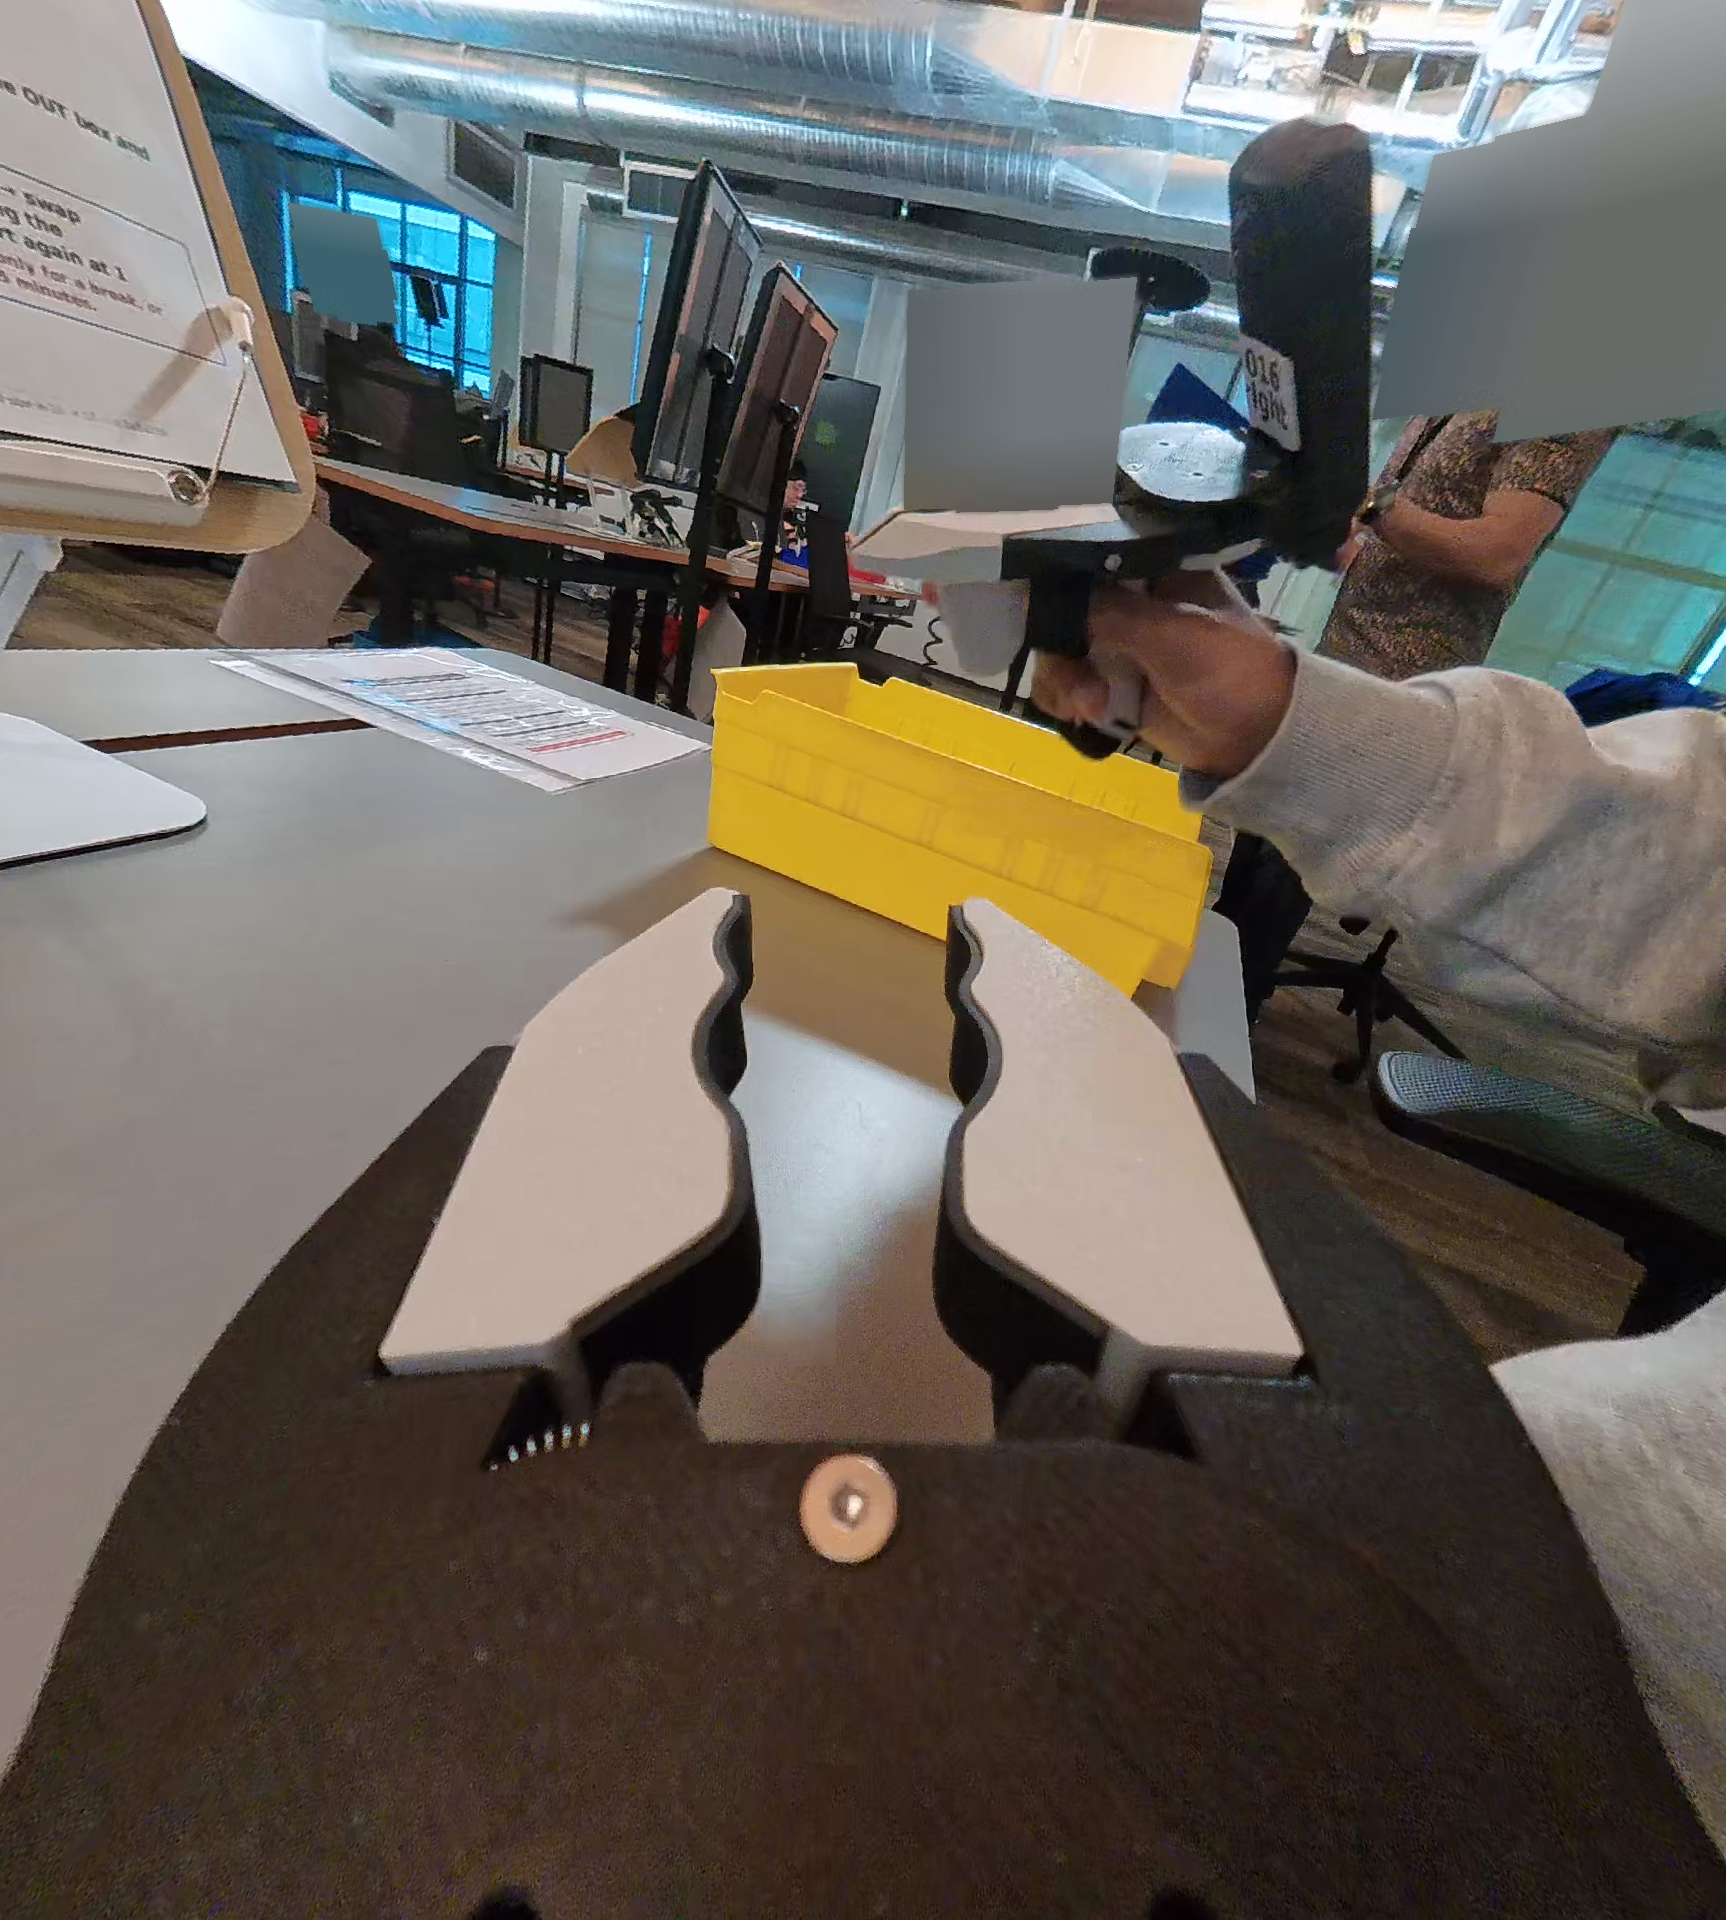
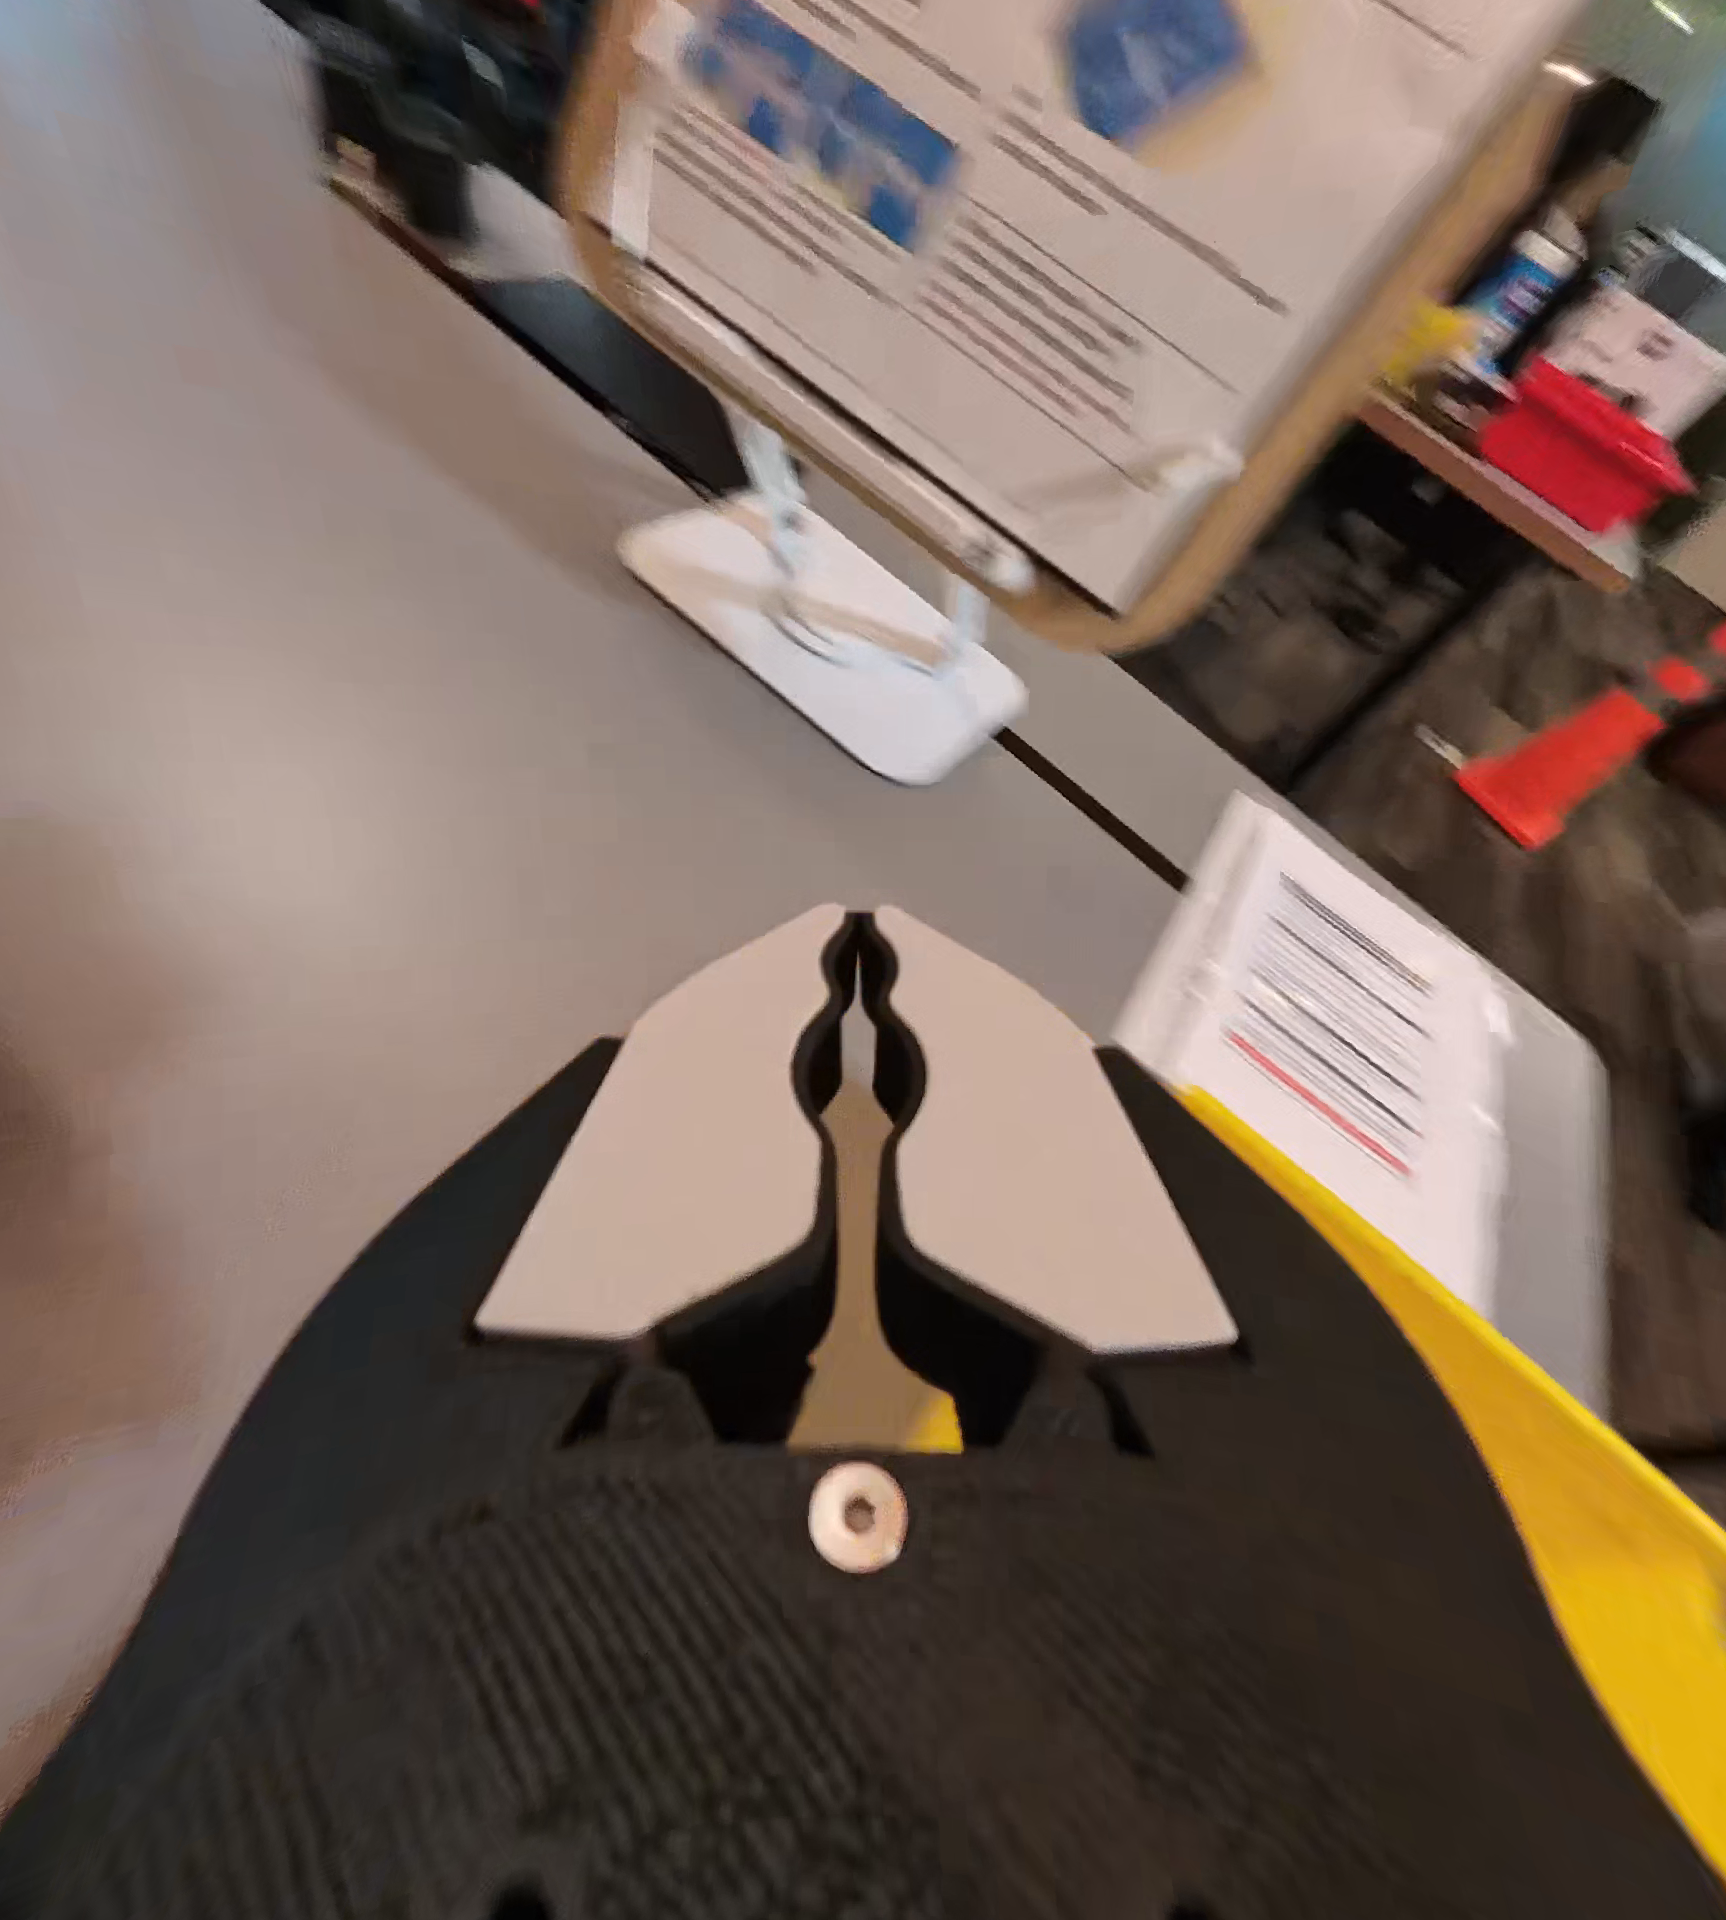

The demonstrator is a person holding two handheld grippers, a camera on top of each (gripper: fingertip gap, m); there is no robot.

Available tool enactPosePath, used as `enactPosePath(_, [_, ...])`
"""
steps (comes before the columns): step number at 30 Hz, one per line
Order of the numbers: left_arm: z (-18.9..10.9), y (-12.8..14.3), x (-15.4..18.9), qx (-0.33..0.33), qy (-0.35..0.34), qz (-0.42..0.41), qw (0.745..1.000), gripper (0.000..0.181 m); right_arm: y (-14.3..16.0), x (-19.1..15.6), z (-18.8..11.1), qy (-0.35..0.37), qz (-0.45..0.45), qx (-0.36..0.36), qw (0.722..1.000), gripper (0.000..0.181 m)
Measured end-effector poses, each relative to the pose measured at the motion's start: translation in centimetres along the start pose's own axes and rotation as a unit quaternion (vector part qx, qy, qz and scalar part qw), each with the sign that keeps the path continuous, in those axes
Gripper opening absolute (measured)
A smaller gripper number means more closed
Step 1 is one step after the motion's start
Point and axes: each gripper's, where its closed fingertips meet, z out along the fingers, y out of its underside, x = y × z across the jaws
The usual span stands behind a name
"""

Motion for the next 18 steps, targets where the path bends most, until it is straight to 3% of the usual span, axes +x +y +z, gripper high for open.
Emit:
enactPosePath(3, [-0.1, -0.2, -0.2, 0.004, -0.01, 0.005, 1.0, 0.034, -1.8, -7.3, 3.5, -0.076, 0.024, 0.044, 0.996, 0.0])
enactPosePath(6, [-0.6, -0.7, -1.0, 0.015, -0.032, 0.014, 0.999, 0.029, -1.9, -12.3, 7.0, -0.122, 0.077, 0.074, 0.987, 0.0])
enactPosePath(8, [-1.1, -1.1, -1.4, 0.026, -0.035, 0.019, 0.999, 0.0, -1.5, -14.2, 8.9, -0.136, 0.109, 0.085, 0.981, 0.0])
enactPosePath(9, [-1.2, -1.1, -1.3, 0.026, -0.026, 0.016, 0.999, 0.0, -1.2, -15.2, 9.7, -0.151, 0.119, 0.083, 0.978, 0.0])
enactPosePath(12, [-1.4, -1.4, -1.2, 0.032, -0.012, 0.005, 0.999, 0.0, -0.1, -15.8, 11.2, -0.152, 0.103, 0.066, 0.981, 0.0])
enactPosePath(18, [-1.4, -1.3, -1.6, 0.027, -0.022, -0.006, 0.999, 0.0, 0.9, -16.6, 10.4, -0.2, 0.14, 0.084, 0.966, 0.0])
